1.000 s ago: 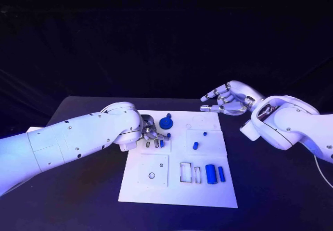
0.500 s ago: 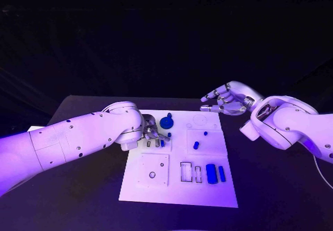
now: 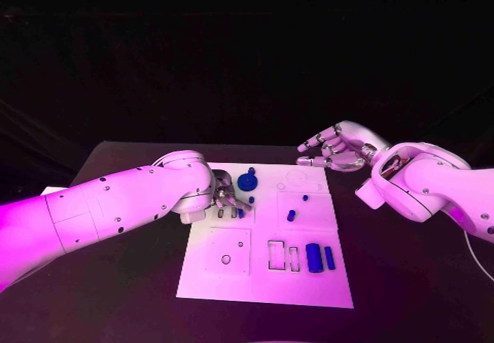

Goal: Assemble the parts on the task board

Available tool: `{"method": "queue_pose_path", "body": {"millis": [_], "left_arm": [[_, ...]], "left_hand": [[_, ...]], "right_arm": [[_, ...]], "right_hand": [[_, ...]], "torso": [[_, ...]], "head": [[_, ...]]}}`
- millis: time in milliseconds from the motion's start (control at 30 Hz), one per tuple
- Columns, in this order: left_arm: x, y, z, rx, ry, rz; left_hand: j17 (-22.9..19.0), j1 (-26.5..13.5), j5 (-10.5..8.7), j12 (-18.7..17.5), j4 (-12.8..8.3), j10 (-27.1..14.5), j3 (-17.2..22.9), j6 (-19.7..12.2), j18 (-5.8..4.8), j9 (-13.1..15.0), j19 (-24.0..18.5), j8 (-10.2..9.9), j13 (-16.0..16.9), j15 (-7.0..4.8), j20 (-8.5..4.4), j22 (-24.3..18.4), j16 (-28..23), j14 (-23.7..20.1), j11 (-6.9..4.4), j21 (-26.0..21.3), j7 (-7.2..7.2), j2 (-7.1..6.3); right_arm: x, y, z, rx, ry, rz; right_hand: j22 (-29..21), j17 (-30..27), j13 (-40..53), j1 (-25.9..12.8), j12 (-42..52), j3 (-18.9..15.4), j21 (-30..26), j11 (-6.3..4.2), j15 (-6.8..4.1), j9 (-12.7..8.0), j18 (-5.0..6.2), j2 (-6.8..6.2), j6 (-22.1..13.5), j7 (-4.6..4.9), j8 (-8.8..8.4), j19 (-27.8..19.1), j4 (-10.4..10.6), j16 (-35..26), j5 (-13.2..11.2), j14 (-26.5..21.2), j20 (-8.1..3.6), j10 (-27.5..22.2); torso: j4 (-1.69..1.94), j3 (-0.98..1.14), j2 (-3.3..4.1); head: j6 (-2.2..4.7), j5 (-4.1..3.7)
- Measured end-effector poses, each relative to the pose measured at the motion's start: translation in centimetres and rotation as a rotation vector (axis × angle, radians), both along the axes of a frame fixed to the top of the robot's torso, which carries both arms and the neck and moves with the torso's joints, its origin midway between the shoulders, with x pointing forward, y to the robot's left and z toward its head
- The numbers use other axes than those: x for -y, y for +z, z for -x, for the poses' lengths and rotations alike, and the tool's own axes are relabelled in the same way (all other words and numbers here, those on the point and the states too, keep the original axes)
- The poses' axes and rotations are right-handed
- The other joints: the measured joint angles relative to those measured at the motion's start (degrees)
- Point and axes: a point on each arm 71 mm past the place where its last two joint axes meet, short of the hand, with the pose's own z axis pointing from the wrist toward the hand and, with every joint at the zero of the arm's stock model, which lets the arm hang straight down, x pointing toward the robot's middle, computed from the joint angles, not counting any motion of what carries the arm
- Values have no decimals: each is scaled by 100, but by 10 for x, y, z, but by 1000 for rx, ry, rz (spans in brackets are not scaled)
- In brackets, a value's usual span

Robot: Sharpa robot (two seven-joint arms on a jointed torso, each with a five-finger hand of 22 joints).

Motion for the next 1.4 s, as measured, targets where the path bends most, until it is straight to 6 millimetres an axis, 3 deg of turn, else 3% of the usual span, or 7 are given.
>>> {"method": "queue_pose_path", "body": {"millis": [333,467,567,667,733,800,1400], "left_arm": [[2,1,0,-1,-2,4],[2,2,0,-2,-2,8],[2,1,0,-5,0,10],[1,0,1,-10,2,12],[0,0,2,-12,3,14],[-2,0,2,-14,4,16],[-21,14,7,30,32,57]], "left_hand": [[5,446,13,-26,-162,-62,1022,-106,0,2,2,-232,-21,-21,-2,0,0,22,-43,0,-1,-186],[5,690,329,-81,-324,-73,1619,-174,1,-65,21,-415,-50,-21,-21,0,0,22,-54,0,12,-273],[4,831,500,-148,-81,-82,1921,-205,0,-71,21,-499,-93,-20,-21,0,0,23,-44,0,44,-408],[4,590,578,-218,269,-104,2890,-181,0,110,21,-510,-144,11,-21,-1,0,29,-20,0,86,-896],[4,430,578,-160,187,-80,3317,-172,0,186,8,-490,-53,10,-8,-1,0,30,-3,0,95,-1163],[4,273,578,-185,91,-79,3571,-172,1,254,-1,-462,-106,10,1,-1,0,30,-4,0,96,-1268],[3,-100,576,-189,-173,-80,3986,-163,0,408,-1,-424,-137,10,1,-1,0,30,-3,-22,106,-1312]], "right_arm": [[0,-1,0,-3,0,0],[0,-1,0,-4,0,1],[0,-1,0,-5,0,1],[0,-2,-1,-6,0,1],[0,-2,-1,-6,0,1],[0,-2,-1,-6,0,2],[0,-3,-3,-3,-5,9]], "right_hand": [[-1,-1,0,0,0,0,0,0,0,-1,0,0,0,0,0,0,0,0,0,0,0,0],[-1,-1,1,0,0,0,0,0,0,-1,0,0,0,0,0,0,0,0,0,0,0,0],[-1,-1,1,0,-1,0,0,0,0,-1,0,0,0,0,0,0,0,0,0,0,0,0],[-1,-1,1,0,-1,0,0,0,0,-1,0,0,0,0,0,0,0,0,-1,0,0,0],[-2,-1,1,0,-1,0,0,0,0,-1,0,0,0,0,0,0,0,0,34,0,0,0],[-2,-1,0,0,-1,0,0,0,0,-1,0,0,0,0,0,0,0,0,33,0,0,0],[-3,-2,-10,15,-12,-16,-22,1,0,-2,0,48,0,0,0,0,-16,0,87,0,0,-1]], "torso": [[-1,1,1],[-1,1,2],[-1,1,3],[-2,1,3],[-2,1,3],[-2,1,3],[5,4,1]], "head": [[-13,-10],[-21,-10],[-21,-9],[-22,-7],[-23,-6],[-23,-5],[19,7]]}}
